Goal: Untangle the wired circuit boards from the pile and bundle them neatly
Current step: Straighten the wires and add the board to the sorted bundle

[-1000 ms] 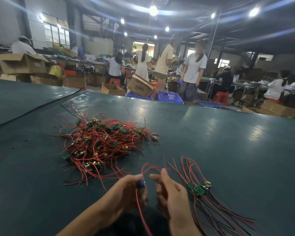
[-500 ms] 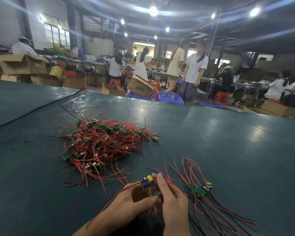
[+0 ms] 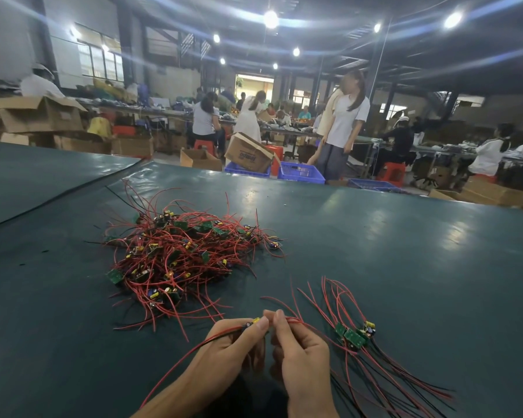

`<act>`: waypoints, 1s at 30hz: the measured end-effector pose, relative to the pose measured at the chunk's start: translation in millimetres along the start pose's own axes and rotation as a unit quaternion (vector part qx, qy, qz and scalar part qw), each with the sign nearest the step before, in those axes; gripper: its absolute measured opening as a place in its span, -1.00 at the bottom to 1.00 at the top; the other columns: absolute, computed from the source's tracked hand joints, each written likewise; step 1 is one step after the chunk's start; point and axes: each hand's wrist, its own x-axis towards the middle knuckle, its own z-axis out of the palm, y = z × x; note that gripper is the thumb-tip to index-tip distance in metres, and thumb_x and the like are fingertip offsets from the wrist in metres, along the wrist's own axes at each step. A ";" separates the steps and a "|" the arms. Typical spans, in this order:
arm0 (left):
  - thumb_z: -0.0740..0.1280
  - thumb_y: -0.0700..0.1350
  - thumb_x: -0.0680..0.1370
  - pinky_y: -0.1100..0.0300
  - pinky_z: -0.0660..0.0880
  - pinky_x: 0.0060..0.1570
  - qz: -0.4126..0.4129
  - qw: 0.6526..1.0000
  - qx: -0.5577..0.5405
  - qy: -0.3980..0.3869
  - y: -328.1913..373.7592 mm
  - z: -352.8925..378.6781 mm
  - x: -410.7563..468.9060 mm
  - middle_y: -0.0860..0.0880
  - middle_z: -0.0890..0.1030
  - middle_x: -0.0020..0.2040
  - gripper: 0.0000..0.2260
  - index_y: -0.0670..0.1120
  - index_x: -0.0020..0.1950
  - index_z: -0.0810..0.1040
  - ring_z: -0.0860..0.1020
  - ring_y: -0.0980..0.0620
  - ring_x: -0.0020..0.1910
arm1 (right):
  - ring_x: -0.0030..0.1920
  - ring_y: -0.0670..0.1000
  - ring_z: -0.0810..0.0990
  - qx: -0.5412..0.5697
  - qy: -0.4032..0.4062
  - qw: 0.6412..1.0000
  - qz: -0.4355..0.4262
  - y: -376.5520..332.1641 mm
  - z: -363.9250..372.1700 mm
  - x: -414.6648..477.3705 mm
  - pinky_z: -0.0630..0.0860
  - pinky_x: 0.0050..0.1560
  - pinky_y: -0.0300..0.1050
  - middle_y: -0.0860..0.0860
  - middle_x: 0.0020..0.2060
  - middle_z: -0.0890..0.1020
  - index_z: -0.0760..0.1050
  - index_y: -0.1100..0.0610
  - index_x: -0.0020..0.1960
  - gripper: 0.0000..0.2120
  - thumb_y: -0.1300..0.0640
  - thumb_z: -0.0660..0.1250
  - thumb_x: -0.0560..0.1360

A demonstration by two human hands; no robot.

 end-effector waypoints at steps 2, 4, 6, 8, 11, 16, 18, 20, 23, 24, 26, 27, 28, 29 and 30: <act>0.09 0.40 0.48 0.27 0.45 -0.09 0.023 1.000 0.016 -0.007 0.6 0.0 2.5 0.17 0.61 -0.32 -0.54 0.15 -0.30 0.60 0.53 0.27 -0.26 | -0.48 -0.14 0.44 0.014 0.026 0.999 0.020 0.0 -2.3 3.3 0.38 -0.35 -0.23 -0.11 -0.53 0.53 0.73 0.00 -0.25 -0.76 0.14 0.35 0.53; 0.16 0.34 0.51 0.23 0.46 -0.22 0.074 0.996 -0.033 -0.038 6.6 2.8 4.2 0.03 0.59 -0.43 -0.48 0.00 -0.42 0.55 0.53 0.13 -0.38 | -0.56 -0.14 0.29 0.047 0.058 0.997 0.038 -1.9 -7.8 8.7 0.26 -0.51 -0.29 -0.11 -0.57 0.41 0.73 0.03 -0.24 -0.78 0.13 0.36 0.52; 0.19 0.25 0.50 0.17 0.45 -0.27 0.108 0.990 -0.073 -0.051 13.2 3.4 6.6 -0.05 0.54 -0.50 -0.50 -0.05 -0.49 0.48 0.50 0.03 -0.45 | -0.62 -0.16 0.20 0.085 0.084 0.991 0.053 -6.5 -16.8 15.9 0.15 -0.61 -0.33 -0.11 -0.57 0.37 0.73 0.04 -0.23 -0.78 0.13 0.36 0.52; 0.20 0.22 0.50 0.18 0.46 -0.26 0.118 0.987 -0.094 -0.050 16.1 1.0 8.6 -0.09 0.52 -0.52 -0.51 -0.05 -0.51 0.46 0.48 0.00 -0.46 | -0.62 -0.18 0.17 0.111 0.103 0.987 0.053 -10.7 -27.7 23.4 0.12 -0.63 -0.34 -0.11 -0.56 0.37 0.72 0.06 -0.24 -0.77 0.14 0.35 0.53; 0.20 0.21 0.50 0.18 0.46 -0.25 0.123 0.985 -0.102 -0.059 12.9 0.7 8.5 -0.09 0.51 -0.52 -0.53 -0.05 -0.50 0.45 0.48 0.00 -0.46 | -0.62 -0.18 0.19 0.118 0.111 0.986 0.036 -13.0 -37.7 29.1 0.13 -0.63 -0.33 -0.10 -0.54 0.41 0.71 0.14 -0.20 -0.78 0.15 0.34 0.54; 0.20 0.21 0.50 0.28 0.44 -0.22 0.137 0.984 -0.103 -0.056 16.4 2.1 7.9 -0.07 0.49 -0.53 -0.53 -0.04 -0.51 0.40 0.45 0.04 -0.46 | -0.62 -0.15 0.17 0.144 0.123 0.981 0.029 -14.5 -38.2 33.2 0.15 -0.65 -0.32 -0.09 -0.54 0.43 0.70 0.17 -0.16 -0.80 0.14 0.34 0.54; 0.19 0.20 0.51 0.29 0.44 -0.22 0.140 0.983 -0.103 -0.065 15.8 2.2 7.2 -0.06 0.49 -0.53 -0.53 -0.06 -0.50 0.39 0.46 0.06 -0.46 | -0.64 -0.16 0.17 0.156 0.139 0.977 0.038 -14.1 -39.6 33.8 0.17 -0.66 -0.32 -0.10 -0.54 0.44 0.68 0.18 -0.12 -0.81 0.13 0.34 0.54; 0.19 0.21 0.51 0.25 0.44 -0.24 0.137 0.983 -0.104 -0.067 15.1 3.4 6.1 -0.07 0.50 -0.52 -0.54 -0.05 -0.49 0.40 0.47 0.05 -0.46 | -0.66 -0.16 0.17 0.168 0.146 0.974 0.040 -12.7 -39.8 33.3 0.16 -0.66 -0.33 -0.10 -0.54 0.45 0.68 0.19 -0.14 -0.81 0.12 0.35 0.54; 0.20 0.24 0.49 0.19 0.44 -0.26 0.122 0.984 -0.116 -0.059 11.9 3.6 7.1 -0.09 0.52 -0.49 -0.54 -0.05 -0.48 0.43 0.48 0.00 -0.44 | -0.65 -0.15 0.17 0.177 0.147 0.973 0.030 -12.3 -37.2 32.0 0.13 -0.65 -0.34 -0.10 -0.50 0.47 0.69 0.16 -0.23 -0.78 0.11 0.37 0.52; 0.20 0.25 0.49 0.19 0.44 -0.27 0.116 0.985 -0.117 -0.058 11.4 3.0 7.4 -0.10 0.53 -0.48 -0.53 -0.04 -0.47 0.44 0.49 -0.01 -0.43 | -0.65 -0.15 0.16 0.171 0.142 0.975 0.030 -12.3 -35.1 31.2 0.12 -0.64 -0.35 -0.09 -0.50 0.46 0.69 0.15 -0.25 -0.77 0.10 0.38 0.51; 0.20 0.27 0.49 0.20 0.43 -0.27 0.105 0.985 -0.119 -0.062 10.2 2.5 8.0 -0.09 0.54 -0.46 -0.53 -0.04 -0.45 0.45 0.50 -0.01 -0.42 | -0.63 -0.14 0.17 0.124 0.114 0.985 0.039 -10.2 -28.0 25.6 0.12 -0.62 -0.34 -0.08 -0.53 0.41 0.68 0.16 -0.30 -0.77 0.04 0.43 0.44; 0.21 0.28 0.48 0.19 0.43 -0.28 0.102 0.986 -0.119 -0.063 10.7 2.7 7.5 -0.08 0.54 -0.45 -0.53 -0.05 -0.44 0.46 0.50 0.00 -0.41 | -0.62 -0.13 0.21 0.088 0.089 0.991 0.042 -7.7 -23.2 20.9 0.17 -0.62 -0.32 -0.07 -0.56 0.41 0.67 0.16 -0.33 -0.76 0.00 0.46 0.38; 0.23 0.29 0.48 0.19 0.43 -0.28 0.101 0.986 -0.120 -0.063 10.9 3.3 6.9 -0.05 0.54 -0.44 -0.53 -0.05 -0.42 0.48 0.51 0.02 -0.41 | -0.59 -0.13 0.30 0.050 0.056 0.996 0.039 -4.9 -17.2 15.1 0.26 -0.59 -0.30 -0.06 -0.56 0.46 0.67 0.14 -0.35 -0.76 -0.03 0.46 0.33; 0.26 0.28 0.50 0.21 0.43 -0.28 0.100 0.985 -0.127 -0.063 11.0 4.0 6.6 -0.02 0.54 -0.43 -0.54 -0.06 -0.38 0.52 0.52 0.05 -0.39 | -0.54 -0.11 0.44 0.018 0.012 0.999 0.033 -2.6 -10.6 8.8 0.39 -0.51 -0.29 -0.04 -0.52 0.55 0.69 0.11 -0.35 -0.78 -0.03 0.44 0.33; 0.28 0.24 0.51 0.26 0.45 -0.28 0.093 0.984 -0.141 -0.061 11.6 4.1 5.6 0.01 0.57 -0.40 -0.58 -0.07 -0.33 0.59 0.55 0.09 -0.36 | -0.44 -0.07 0.58 0.002 -0.027 0.999 0.030 -0.1 -4.4 3.1 0.50 -0.40 -0.27 0.01 -0.44 0.65 0.71 0.07 -0.32 -0.80 -0.01 0.42 0.38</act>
